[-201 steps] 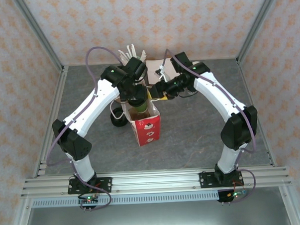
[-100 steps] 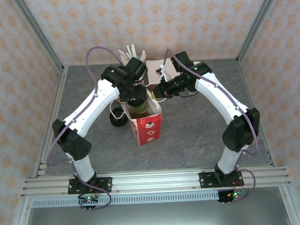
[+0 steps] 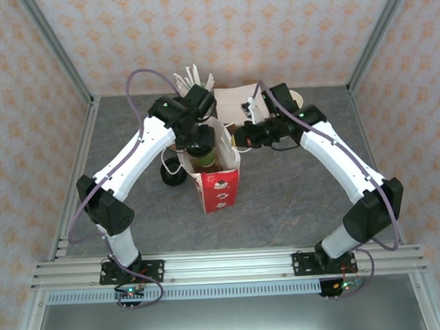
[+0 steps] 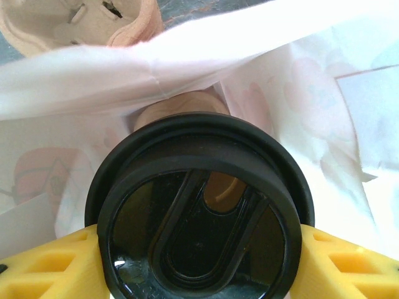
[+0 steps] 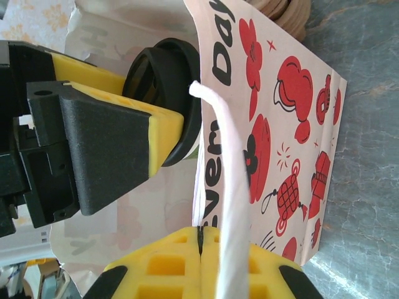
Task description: Pack the takeout coffee
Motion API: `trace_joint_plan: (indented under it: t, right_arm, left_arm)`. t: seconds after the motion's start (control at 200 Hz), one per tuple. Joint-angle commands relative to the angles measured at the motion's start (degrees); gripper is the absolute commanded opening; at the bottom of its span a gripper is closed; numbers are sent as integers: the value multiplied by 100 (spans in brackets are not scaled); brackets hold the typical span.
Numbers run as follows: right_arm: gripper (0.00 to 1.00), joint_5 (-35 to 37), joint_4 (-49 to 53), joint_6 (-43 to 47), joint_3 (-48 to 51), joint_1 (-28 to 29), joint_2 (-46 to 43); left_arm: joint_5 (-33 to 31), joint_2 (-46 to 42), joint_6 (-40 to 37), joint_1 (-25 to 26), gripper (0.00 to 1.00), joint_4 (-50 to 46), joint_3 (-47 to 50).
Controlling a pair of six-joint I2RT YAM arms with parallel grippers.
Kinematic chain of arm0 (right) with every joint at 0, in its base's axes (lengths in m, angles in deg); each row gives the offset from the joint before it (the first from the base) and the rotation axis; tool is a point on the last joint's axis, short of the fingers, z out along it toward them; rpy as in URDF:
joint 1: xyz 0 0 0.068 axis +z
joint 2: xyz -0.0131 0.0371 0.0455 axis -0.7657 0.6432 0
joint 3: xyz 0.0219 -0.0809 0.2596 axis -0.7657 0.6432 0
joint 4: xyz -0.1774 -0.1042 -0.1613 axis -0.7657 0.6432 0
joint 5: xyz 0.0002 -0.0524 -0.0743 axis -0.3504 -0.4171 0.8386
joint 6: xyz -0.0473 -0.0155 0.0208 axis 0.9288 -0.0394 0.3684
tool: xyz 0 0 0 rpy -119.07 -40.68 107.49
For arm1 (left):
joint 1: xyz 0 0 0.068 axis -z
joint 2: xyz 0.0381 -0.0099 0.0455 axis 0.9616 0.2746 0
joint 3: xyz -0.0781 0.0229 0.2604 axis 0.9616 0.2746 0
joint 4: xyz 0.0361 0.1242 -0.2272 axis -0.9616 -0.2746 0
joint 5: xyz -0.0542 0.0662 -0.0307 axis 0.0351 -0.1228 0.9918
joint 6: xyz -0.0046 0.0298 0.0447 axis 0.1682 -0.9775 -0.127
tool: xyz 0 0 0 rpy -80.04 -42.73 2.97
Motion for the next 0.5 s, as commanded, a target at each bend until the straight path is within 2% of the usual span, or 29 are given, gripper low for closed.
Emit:
trace_joint_plan:
  t: [0.0, 0.175, 0.49]
  right_arm:
    - [0, 452, -315, -299, 150, 107, -386]
    - [0, 658, -343, -384, 384, 180, -719]
    - [0, 751, -384, -384, 555, 216, -920]
  left_arm:
    - [-191, -252, 134, -26, 56, -121, 60]
    - [-282, -331, 187, 12, 56, -9, 142]
    - [-41, -358, 111, 135, 56, 300, 230]
